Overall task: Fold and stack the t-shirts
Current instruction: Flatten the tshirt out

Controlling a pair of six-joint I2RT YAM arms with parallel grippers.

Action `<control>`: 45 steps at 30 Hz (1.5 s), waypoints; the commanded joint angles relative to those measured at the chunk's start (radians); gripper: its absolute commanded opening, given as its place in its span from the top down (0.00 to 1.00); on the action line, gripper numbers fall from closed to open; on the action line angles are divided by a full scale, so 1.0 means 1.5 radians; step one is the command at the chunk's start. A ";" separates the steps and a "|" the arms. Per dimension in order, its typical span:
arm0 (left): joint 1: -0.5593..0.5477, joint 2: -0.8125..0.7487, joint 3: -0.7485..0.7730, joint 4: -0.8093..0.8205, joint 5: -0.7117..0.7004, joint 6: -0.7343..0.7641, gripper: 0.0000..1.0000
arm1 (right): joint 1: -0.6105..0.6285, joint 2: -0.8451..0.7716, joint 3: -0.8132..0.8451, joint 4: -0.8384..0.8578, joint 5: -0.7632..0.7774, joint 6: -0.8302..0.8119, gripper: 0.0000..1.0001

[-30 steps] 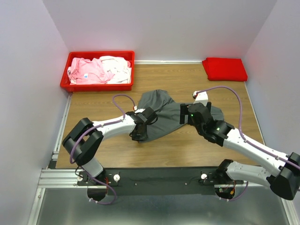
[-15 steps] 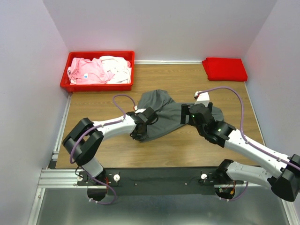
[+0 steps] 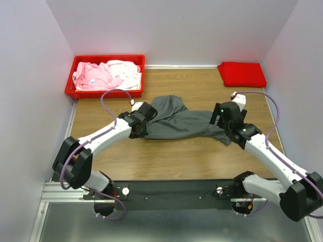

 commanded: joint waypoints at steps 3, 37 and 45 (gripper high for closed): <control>0.013 -0.058 -0.043 0.087 0.016 0.072 1.00 | -0.154 0.067 0.004 -0.037 -0.148 0.050 0.05; 0.068 -0.084 -0.134 0.233 0.088 0.152 1.00 | -0.330 0.287 0.047 0.086 -0.242 0.003 0.77; 0.156 -0.021 0.006 0.237 0.133 0.215 1.00 | -0.330 0.232 0.165 0.084 -0.237 -0.021 0.98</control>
